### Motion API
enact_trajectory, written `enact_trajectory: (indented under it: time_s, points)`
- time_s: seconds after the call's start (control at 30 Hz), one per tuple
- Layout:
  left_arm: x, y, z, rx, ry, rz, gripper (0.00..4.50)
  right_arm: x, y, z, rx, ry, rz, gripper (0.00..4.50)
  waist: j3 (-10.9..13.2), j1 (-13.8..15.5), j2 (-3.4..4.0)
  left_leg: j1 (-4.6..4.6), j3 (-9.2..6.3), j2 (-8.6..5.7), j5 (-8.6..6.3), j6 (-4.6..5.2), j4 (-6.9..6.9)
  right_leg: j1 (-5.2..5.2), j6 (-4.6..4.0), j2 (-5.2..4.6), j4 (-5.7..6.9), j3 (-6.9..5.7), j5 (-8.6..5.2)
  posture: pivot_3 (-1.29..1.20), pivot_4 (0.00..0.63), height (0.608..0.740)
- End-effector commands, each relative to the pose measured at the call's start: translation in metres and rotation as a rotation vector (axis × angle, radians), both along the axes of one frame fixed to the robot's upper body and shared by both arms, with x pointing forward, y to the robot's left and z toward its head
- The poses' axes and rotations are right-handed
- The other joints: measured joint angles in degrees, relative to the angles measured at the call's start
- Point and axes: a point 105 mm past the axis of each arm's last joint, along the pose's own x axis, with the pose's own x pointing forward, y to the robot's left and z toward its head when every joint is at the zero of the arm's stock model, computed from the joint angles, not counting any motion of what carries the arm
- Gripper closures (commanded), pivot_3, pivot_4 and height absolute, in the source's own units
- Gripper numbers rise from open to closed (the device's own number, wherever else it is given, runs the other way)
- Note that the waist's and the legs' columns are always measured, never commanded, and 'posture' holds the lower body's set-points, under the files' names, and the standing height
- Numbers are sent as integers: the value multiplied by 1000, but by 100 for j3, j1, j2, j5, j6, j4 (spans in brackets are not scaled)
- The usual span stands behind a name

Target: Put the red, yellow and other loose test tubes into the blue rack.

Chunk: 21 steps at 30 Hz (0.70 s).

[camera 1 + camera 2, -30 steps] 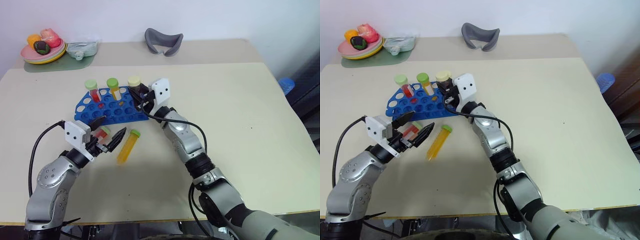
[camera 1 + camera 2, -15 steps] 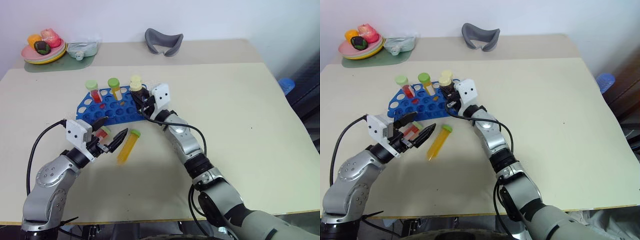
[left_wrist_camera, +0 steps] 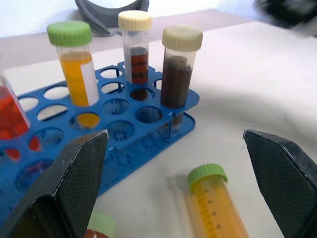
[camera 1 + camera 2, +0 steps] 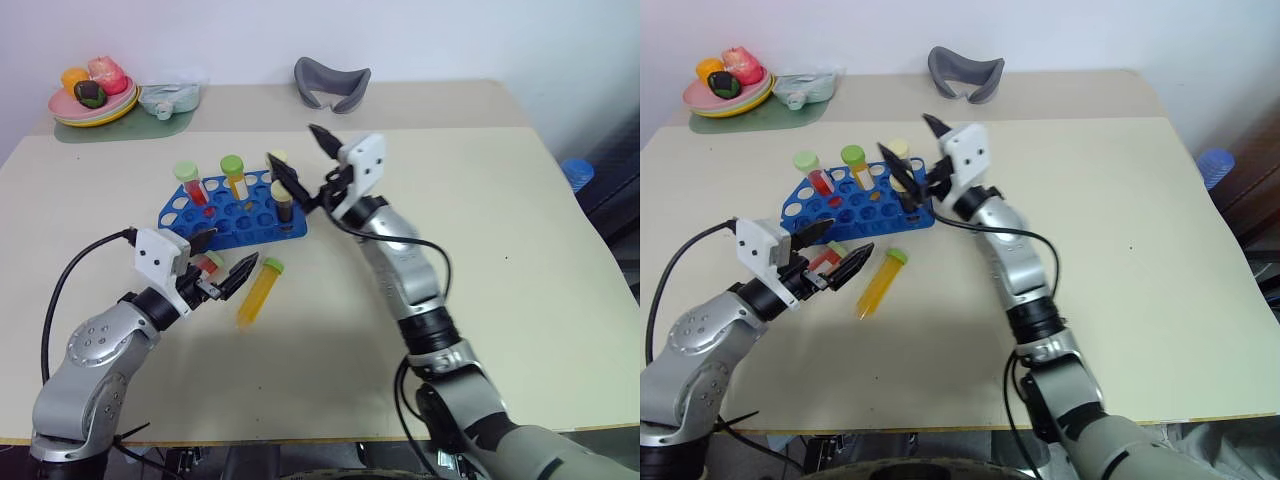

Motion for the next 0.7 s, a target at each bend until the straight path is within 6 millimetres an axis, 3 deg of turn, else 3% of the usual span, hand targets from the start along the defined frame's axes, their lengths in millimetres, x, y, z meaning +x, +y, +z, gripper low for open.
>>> enact_trajectory:
  time_s: [0.03,0.17,0.37,0.47,0.7]
  points:
    - [2,-4,4,101,62,18,0,-21,-19,11,-101,-46,86,251,0,-17,0,1,-1,0,0,0,0,0,0,0,0,0,0,0,150,740]
    - [11,-6,-4,183,262,36,0,-41,-40,-8,-312,-23,156,251,1,-49,0,7,-2,1,-1,2,-2,2,0,6,3,2,-1,0,150,740]
    - [12,-28,4,329,430,-53,0,-82,-55,-40,-546,77,341,251,4,-22,-6,8,-2,-3,0,2,2,6,2,6,4,4,-2,0,150,740]
    - [12,-30,-6,437,567,-82,0,-96,-62,-46,-599,120,398,251,5,-38,-8,8,-3,-3,0,2,3,8,2,7,1,3,-2,0,150,740]
    - [12,-39,-26,535,666,-102,0,-111,-65,-49,-640,157,458,251,8,-5,-12,15,-1,-2,0,2,2,13,2,7,0,8,-2,0,150,740]
